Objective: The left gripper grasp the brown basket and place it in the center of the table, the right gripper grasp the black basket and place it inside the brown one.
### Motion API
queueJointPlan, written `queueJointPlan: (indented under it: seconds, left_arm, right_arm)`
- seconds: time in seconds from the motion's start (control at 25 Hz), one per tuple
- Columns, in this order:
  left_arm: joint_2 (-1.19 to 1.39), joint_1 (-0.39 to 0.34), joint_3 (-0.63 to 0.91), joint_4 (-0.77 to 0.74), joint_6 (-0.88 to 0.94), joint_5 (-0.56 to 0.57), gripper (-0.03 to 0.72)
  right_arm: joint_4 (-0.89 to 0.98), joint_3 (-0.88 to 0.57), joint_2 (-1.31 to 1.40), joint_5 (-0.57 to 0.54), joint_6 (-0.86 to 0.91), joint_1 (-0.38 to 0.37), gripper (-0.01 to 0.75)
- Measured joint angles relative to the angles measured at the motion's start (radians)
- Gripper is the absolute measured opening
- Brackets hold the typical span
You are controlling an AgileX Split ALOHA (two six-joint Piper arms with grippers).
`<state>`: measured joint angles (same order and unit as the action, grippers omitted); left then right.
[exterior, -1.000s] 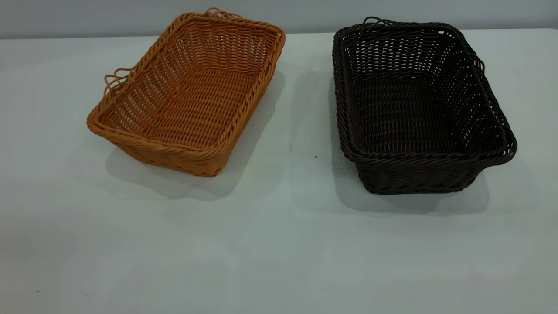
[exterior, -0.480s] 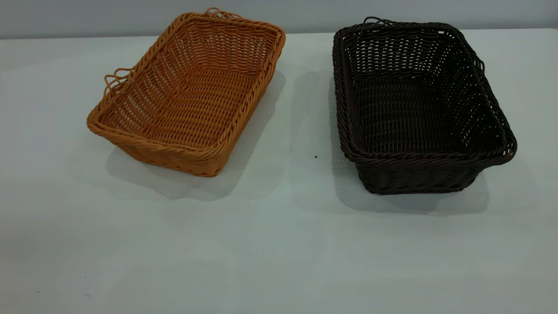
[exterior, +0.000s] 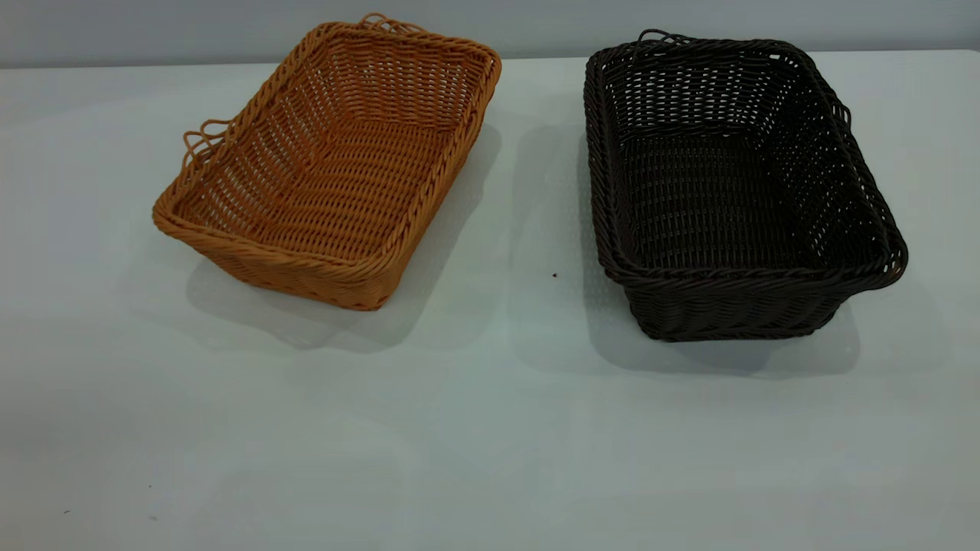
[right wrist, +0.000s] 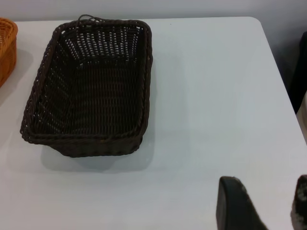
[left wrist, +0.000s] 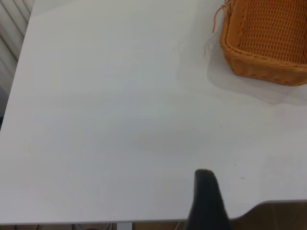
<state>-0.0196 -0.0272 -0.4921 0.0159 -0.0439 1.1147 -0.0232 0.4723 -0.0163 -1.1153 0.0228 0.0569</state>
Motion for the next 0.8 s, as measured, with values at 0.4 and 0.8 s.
queueJointPlan:
  seconds: [0.4, 0.8]
  left_arm:
    - [0.000, 0.000, 0.003, 0.000, 0.001, -0.004, 0.478]
    - [0.181, 0.000, -0.030, -0.002, 0.004, -0.130, 0.417]
  right_arm:
    - [0.039, 0.000, 0.000, 0.000, 0.001, 0.000, 0.239]
    - [0.153, 0.019, 0.205, 0.089, -0.075, 0.000, 0.389]
